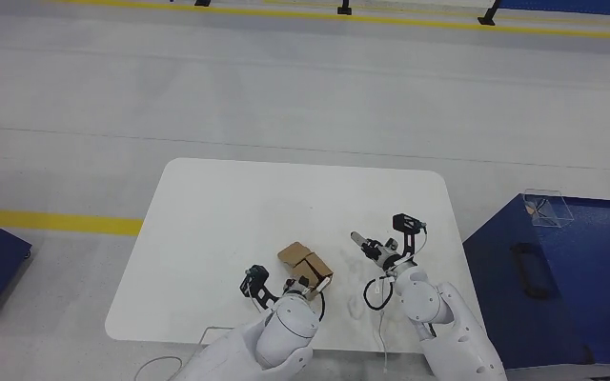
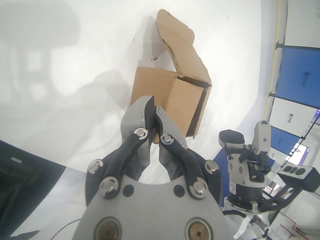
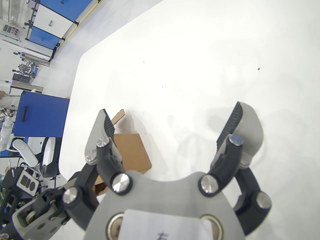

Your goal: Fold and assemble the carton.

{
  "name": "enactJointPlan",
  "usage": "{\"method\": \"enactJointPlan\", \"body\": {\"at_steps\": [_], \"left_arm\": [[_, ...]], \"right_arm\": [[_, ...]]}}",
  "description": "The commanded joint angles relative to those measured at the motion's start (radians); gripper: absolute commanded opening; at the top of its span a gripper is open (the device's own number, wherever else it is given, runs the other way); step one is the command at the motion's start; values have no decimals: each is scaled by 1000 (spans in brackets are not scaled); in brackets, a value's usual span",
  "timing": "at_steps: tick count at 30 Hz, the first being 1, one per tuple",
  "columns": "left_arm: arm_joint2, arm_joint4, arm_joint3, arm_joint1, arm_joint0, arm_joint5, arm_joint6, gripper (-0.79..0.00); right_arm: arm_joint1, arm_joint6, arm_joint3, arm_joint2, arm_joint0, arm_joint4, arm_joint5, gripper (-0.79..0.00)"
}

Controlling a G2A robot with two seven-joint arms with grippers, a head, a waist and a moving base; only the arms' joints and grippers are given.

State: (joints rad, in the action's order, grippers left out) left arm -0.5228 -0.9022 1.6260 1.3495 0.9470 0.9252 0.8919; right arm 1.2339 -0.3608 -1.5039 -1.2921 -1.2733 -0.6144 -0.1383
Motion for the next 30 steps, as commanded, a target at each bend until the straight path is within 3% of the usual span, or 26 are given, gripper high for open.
{"method": "enactJointPlan", "body": {"at_steps": [1,18,24,25,26,30], "left_arm": [[12,5,-21,15,-6,4,-1,-785],[71,55,-145,144,-58,-88,-78,-785],[65,85,-178,176,-61,-115,-97,-785],[62,101,-179,179,-55,-108,-73,-570],[57,110,-172,181,-42,-105,-46,0],[57,110,-172,181,-42,-105,-46,0]], "right_arm": [[0,0,0,0,0,0,0,0],[0,0,0,0,0,0,0,0],[0,0,0,0,0,0,0,0],[0,0,0,0,0,0,0,0],[0,0,0,0,0,0,0,0],[0,0,0,0,0,0,0,0]]}}
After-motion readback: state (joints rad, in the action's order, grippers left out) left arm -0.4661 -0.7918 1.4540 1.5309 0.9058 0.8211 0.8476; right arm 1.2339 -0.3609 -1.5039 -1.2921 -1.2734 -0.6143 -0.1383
